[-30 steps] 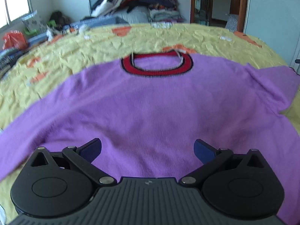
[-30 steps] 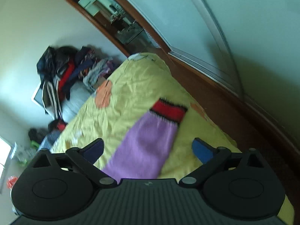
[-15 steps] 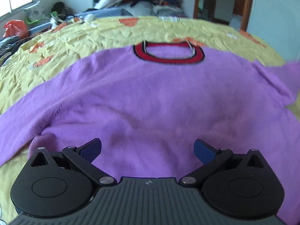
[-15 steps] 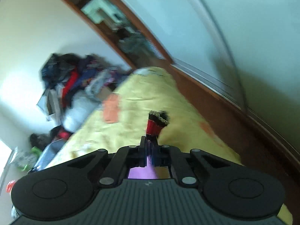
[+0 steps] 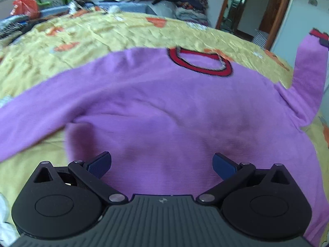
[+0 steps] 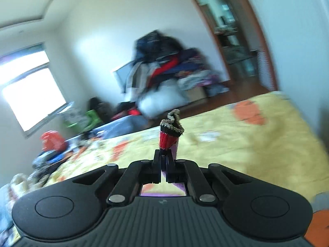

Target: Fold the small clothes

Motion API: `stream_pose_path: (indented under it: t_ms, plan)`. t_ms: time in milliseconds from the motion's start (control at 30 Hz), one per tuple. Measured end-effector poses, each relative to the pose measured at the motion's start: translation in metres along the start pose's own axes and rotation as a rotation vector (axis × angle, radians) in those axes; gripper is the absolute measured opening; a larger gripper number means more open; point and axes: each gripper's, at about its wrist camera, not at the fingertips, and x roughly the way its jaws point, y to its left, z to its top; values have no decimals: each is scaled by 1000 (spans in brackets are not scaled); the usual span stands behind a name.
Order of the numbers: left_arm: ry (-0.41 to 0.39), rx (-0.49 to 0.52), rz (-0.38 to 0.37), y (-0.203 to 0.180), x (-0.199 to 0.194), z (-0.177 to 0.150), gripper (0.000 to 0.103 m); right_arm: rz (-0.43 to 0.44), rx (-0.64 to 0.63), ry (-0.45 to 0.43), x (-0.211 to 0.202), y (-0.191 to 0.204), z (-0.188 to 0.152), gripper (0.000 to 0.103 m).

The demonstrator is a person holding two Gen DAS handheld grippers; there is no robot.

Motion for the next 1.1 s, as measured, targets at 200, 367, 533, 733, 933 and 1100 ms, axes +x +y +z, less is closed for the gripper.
stream_pose_path:
  t_ms: [200,367,533,733,933,1100]
  plan:
    - [-37,-79,11,34,-22,0,103,142,-60,75,20,84,-53,3]
    - [-38,-148,23,62,-30,-1,103,201,-12,154,55,128,-104,4]
    - [-50,-181,45,80,-39,-5,103,223,-41,230,82,166,-149,3]
    - [-48,-193,64,88,-44,-10,103,203,-76,285,117,187,-181,3]
    - [-39,-196,68,84,-41,-9,103,189,-162,467,156,207,-232,5]
    - [-38,-212,74,81,-39,-3,103,253,-204,500,141,212,-242,72]
